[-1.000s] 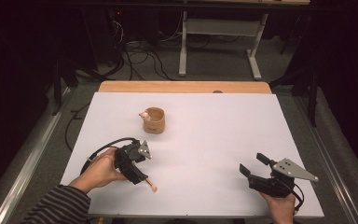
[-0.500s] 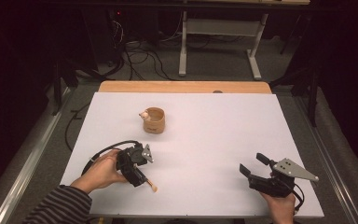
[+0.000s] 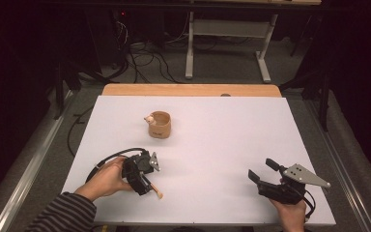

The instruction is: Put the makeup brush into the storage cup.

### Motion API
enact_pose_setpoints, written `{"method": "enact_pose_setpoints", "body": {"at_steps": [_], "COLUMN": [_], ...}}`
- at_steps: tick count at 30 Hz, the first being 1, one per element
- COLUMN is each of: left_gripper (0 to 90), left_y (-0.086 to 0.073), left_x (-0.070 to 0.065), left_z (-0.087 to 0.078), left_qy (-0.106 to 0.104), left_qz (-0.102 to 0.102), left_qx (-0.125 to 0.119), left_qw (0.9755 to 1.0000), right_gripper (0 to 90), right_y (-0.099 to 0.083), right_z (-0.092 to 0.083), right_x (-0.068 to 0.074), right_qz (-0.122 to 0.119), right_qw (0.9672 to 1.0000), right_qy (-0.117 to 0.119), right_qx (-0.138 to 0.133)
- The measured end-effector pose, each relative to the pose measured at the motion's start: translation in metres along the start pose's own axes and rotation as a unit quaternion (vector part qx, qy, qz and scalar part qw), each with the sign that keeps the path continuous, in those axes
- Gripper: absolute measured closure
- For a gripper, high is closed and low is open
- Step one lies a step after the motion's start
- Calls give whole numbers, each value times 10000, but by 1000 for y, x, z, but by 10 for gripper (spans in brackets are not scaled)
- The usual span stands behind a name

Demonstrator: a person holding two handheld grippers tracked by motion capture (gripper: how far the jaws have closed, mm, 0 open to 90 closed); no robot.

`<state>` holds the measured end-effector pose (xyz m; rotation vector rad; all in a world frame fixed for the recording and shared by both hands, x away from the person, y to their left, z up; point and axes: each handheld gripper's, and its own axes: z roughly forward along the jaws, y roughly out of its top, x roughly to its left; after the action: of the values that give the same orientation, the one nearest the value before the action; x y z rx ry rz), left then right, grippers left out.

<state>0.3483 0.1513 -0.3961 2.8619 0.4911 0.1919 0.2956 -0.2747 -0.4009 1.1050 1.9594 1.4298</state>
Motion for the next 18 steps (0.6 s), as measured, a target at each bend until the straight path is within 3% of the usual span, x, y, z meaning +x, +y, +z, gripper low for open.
{"method": "enact_pose_setpoints", "body": {"at_steps": [18], "left_gripper": [309], "left_y": [2], "left_x": [-2], "left_z": [3], "left_qy": [35], "left_qz": [104], "left_qx": [63], "left_qw": [9999], "right_gripper": [230], "right_y": [0], "right_z": [0], "right_x": [-1], "right_qz": [56], "right_qw": [10000], "right_qy": [33], "right_qx": [-10]}}
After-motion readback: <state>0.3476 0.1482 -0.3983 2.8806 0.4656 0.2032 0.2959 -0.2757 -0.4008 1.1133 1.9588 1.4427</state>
